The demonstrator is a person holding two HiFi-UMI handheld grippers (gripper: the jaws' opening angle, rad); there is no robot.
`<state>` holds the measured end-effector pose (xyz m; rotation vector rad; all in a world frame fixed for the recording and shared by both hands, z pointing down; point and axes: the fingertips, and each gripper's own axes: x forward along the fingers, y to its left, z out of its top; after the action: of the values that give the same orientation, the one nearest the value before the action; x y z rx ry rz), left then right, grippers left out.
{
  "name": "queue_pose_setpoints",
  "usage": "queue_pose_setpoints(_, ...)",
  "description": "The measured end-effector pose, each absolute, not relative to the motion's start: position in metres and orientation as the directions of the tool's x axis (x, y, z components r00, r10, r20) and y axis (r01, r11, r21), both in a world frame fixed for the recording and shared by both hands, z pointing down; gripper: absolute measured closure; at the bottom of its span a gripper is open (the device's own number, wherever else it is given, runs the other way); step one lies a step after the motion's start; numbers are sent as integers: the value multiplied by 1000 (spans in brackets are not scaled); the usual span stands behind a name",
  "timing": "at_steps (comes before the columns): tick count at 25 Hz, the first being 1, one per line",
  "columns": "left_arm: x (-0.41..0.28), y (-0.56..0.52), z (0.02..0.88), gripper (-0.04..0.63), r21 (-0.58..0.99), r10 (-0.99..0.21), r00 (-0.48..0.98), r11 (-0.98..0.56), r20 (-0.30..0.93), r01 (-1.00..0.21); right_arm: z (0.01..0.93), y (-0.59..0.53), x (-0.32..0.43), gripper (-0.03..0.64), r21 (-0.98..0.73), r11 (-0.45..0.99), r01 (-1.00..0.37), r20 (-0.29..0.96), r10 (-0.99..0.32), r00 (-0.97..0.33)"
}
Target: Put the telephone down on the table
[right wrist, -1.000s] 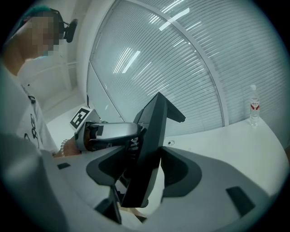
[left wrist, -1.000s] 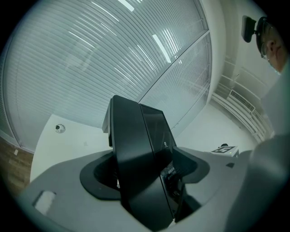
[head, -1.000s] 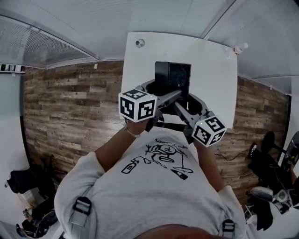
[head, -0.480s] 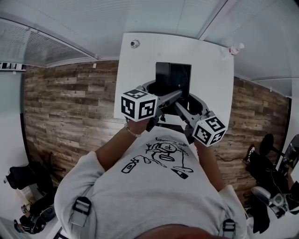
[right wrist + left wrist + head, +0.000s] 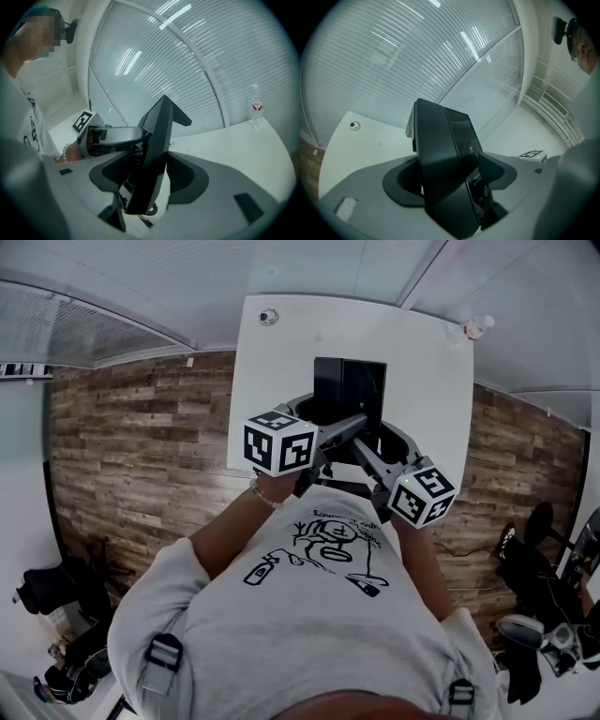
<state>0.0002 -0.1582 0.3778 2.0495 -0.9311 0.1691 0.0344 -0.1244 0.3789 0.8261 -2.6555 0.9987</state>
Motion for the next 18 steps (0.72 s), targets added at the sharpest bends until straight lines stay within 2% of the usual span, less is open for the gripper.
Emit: queue_pose_setpoints(18, 7, -133, 425, 245, 668, -501, 722, -327, 477, -668, 425, -98, 40, 380, -599, 562, -570, 402, -404, -822)
